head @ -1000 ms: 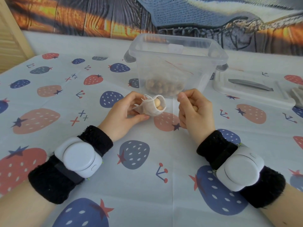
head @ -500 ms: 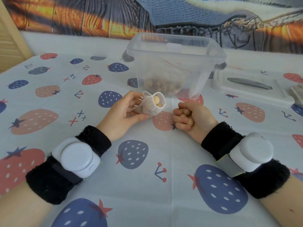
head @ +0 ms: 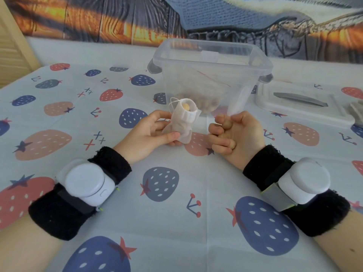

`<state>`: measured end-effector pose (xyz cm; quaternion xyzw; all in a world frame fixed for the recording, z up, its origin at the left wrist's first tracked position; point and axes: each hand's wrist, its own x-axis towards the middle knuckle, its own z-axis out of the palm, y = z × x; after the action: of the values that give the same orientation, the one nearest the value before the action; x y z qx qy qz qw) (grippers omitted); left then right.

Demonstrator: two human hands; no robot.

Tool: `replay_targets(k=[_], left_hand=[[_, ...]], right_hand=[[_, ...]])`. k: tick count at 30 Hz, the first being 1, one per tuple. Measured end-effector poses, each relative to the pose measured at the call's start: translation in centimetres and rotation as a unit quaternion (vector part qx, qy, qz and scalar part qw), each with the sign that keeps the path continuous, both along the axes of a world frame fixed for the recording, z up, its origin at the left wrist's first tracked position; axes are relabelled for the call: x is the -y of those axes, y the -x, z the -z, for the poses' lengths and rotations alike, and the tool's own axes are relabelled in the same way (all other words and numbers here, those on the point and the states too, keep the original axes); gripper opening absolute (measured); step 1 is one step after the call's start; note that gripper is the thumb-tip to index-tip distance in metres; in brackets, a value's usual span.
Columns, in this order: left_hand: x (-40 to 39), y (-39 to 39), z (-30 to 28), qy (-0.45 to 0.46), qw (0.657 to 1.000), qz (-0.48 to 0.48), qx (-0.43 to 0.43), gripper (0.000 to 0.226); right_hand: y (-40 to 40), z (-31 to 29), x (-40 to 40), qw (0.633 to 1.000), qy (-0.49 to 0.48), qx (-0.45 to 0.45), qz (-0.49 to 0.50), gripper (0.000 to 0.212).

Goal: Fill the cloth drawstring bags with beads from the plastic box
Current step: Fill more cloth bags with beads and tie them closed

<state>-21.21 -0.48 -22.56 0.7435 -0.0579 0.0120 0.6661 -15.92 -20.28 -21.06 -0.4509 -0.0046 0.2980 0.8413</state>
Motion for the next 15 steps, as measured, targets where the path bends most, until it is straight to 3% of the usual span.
replay_targets(k=[3,6,8,12,15], left_hand=[[0.0,0.0,0.0,-0.003,1.0,0.002,-0.005,0.051],[0.0,0.1,0.1,-0.014,1.0,0.003,-0.001,0.048],[0.1,0.1,0.2,-0.021,1.0,0.006,0.002,0.044],[0.3,0.3,0.3,-0.059,0.998,0.005,0.015,0.036],[0.5,0.4,0.3,-0.079,0.997,0.008,0.024,0.036]], right_hand=[[0.1,0.3,-0.3,1.0,0.022,0.002,-0.006,0.005],[0.2,0.6,-0.6,0.997,0.058,0.037,0.016,0.028],[0.3,0.6,-0.6,0.987,0.067,0.13,0.062,0.027],[1.0,0.6,-0.7,0.924,0.087,0.356,0.112,0.007],[1.4,0.9,-1.1,0.888,0.126,0.429,0.108,0.012]])
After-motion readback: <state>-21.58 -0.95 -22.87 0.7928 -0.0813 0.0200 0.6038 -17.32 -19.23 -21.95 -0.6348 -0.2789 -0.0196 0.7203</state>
